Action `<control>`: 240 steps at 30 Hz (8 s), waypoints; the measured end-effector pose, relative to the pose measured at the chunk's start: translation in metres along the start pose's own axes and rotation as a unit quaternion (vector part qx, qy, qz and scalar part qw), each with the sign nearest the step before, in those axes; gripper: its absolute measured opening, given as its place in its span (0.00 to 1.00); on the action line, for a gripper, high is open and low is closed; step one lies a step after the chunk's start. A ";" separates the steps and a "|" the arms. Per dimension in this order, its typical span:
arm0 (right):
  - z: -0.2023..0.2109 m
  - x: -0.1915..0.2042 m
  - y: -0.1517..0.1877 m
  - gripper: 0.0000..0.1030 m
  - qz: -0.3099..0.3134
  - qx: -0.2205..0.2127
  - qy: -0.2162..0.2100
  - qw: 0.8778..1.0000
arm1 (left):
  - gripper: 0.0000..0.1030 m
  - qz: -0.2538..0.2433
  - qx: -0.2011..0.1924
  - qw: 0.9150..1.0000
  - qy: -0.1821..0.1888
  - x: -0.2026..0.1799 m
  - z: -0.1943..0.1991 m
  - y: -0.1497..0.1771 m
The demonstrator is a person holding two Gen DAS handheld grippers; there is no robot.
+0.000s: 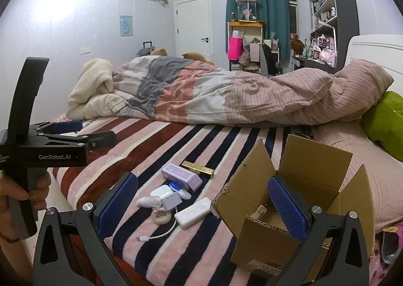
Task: Organize rigid objects
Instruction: 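Move the right gripper toward the white tube bottle, then grasp the white tube bottle with the right gripper, then carry the tube over the cardboard box and open the right gripper, then return the right gripper and grasp the white power bank, then carry the power bank into the cardboard box and release it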
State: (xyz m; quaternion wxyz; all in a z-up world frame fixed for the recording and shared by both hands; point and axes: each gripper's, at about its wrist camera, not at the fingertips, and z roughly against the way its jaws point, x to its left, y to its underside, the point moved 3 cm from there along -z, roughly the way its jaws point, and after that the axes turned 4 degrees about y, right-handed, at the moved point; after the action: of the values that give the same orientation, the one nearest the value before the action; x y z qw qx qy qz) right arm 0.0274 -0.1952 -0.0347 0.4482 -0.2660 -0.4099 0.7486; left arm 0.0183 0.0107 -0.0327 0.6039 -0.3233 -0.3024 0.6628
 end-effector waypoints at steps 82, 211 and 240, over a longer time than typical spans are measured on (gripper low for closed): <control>-0.194 0.138 0.091 0.59 0.081 0.193 -0.041 0.977 | 0.99 0.072 0.046 0.996 0.032 0.152 -0.089 0.081; -0.077 0.058 0.006 0.30 0.000 0.075 -0.122 0.990 | 0.69 -0.019 0.120 0.936 0.332 -0.031 -0.069 -0.016; -0.056 -0.135 0.018 0.32 -0.057 0.218 0.028 0.974 | 0.68 -0.159 0.256 0.888 0.347 -0.271 -0.141 -0.048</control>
State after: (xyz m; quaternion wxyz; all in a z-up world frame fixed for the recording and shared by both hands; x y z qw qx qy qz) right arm 0.1240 -0.2984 -0.0752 0.5481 -0.1592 -0.2389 0.7856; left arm 0.1757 -0.2531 -0.0637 0.8291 -0.3144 0.0594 0.4584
